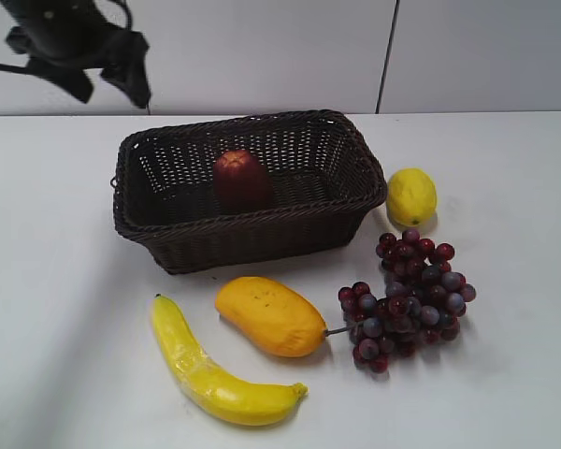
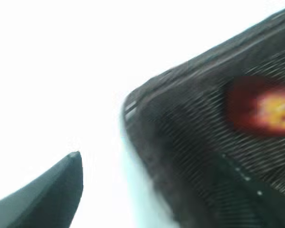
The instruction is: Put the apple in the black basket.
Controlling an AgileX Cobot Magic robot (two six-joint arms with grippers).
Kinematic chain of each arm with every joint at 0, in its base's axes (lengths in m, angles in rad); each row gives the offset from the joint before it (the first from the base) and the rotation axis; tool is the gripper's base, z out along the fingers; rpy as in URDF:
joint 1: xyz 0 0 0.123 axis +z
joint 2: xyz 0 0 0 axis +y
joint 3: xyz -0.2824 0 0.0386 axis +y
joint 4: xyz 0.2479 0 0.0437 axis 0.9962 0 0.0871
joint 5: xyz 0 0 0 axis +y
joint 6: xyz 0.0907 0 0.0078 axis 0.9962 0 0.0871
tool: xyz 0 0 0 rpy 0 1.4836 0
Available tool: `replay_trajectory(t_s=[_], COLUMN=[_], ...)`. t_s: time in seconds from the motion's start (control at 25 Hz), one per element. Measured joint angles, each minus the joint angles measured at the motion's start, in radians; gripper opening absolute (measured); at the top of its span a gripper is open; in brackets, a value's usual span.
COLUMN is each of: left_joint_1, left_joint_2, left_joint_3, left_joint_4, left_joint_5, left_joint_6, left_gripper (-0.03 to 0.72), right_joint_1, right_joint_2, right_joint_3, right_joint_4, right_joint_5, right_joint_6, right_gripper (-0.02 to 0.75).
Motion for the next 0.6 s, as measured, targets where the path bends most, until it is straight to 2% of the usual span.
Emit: replay_trajectory(t_s=[0.12,0.32,0.44,0.6], left_joint_1=[0.088,0.213,0.264,0.294], left_joint_2=[0.0,-0.017,-0.07,-0.184], left_joint_3=[0.0,0.021,0.087,0.215], left_joint_4=[0.028,0.053,0.057,0.09], left_joint_5=[0.122,0.15,0.151,0.151], left_joint_6=[0.0,0.0,0.0,0.002], left_gripper=[0.607,0.583,0.58,0.58], right_joint_1=[0.0,0.0,0.0,0.0], right_joint_2=[0.0,0.0,0.0,0.0], right_joint_3=[0.0,0.0,0.0,0.0], right_joint_4=[0.0,0.0,0.0,0.0], right_joint_5=[0.0,0.0,0.0,0.0], right_joint_6=[0.0,0.0,0.0,0.0], right_gripper=[0.588,0.588,0.588,0.588])
